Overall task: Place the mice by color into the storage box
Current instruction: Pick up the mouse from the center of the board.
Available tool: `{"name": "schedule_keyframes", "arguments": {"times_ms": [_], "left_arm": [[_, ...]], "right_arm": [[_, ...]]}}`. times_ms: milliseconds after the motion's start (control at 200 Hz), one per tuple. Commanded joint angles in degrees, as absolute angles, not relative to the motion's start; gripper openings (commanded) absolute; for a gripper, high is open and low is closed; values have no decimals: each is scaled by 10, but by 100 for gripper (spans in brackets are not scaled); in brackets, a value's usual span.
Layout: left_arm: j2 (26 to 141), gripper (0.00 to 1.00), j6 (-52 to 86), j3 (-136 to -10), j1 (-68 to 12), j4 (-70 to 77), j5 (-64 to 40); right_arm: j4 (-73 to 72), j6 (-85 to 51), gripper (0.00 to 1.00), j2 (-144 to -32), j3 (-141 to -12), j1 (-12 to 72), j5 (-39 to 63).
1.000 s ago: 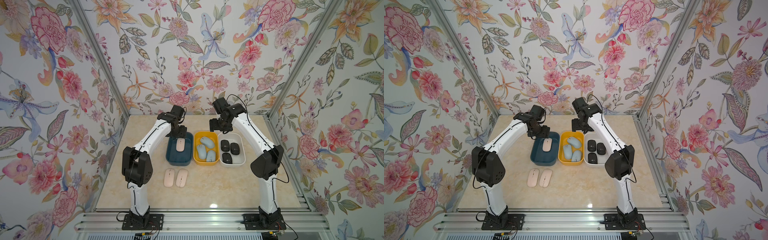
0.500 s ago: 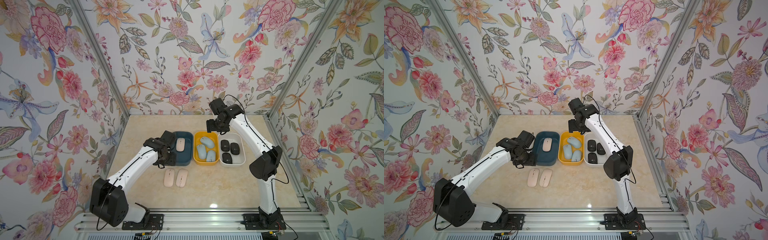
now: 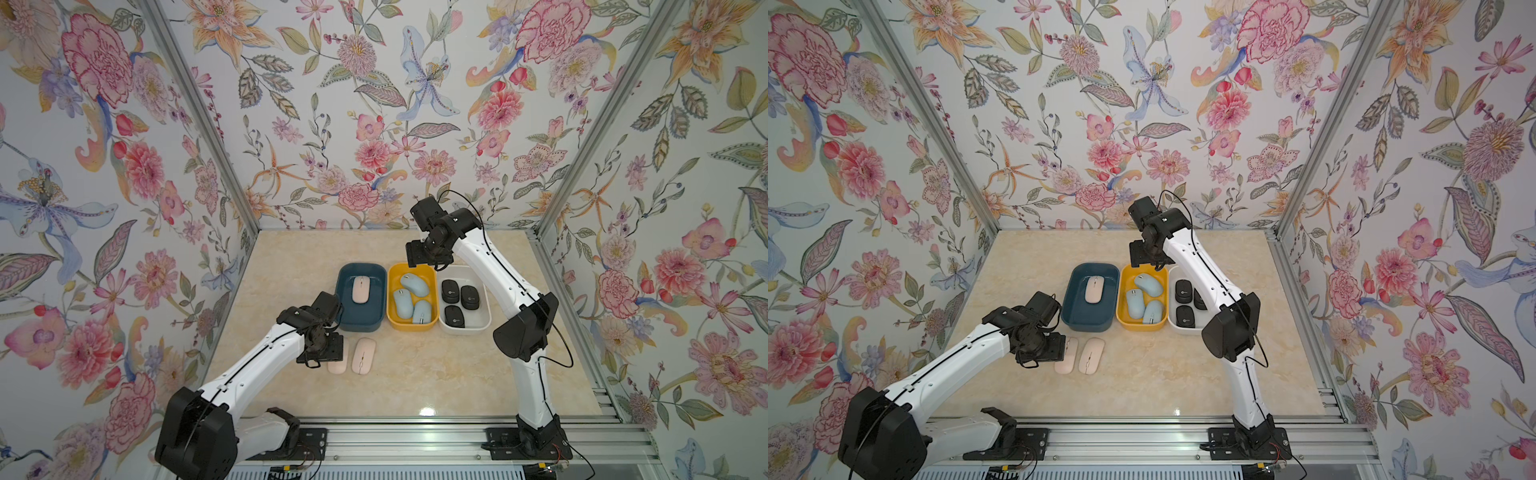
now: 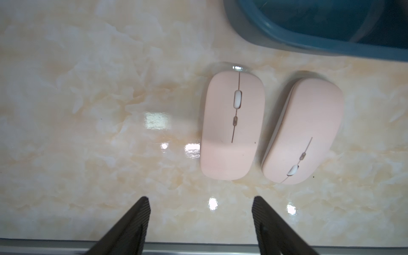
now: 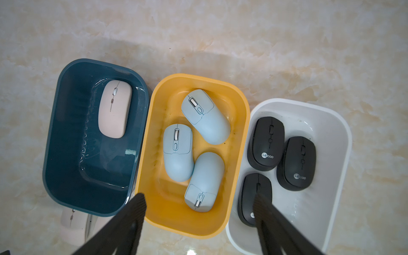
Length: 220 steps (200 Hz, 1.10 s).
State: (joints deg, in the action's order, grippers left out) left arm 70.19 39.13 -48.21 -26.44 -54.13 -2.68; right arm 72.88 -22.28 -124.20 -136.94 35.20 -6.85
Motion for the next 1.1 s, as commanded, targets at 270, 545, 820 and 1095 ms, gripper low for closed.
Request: {"name": "schedule_keyframes", "arguments": {"times_ms": [270, 545, 820, 1095], "left_arm": [[762, 78, 389, -469, -270, -478, -51], [800, 77, 378, -469, -272, -459, -54], [832, 77, 374, -470, -282, -448, -55], [856, 77, 376, -472, -285, -437, -43]], "right_arm": [[747, -222, 80, -1262, -1378, 357, -78], [750, -220, 80, -1262, -1377, 356, -85], [754, -216, 81, -1263, -1376, 354, -87], [755, -214, 81, -1262, -1376, 352, -87]]}}
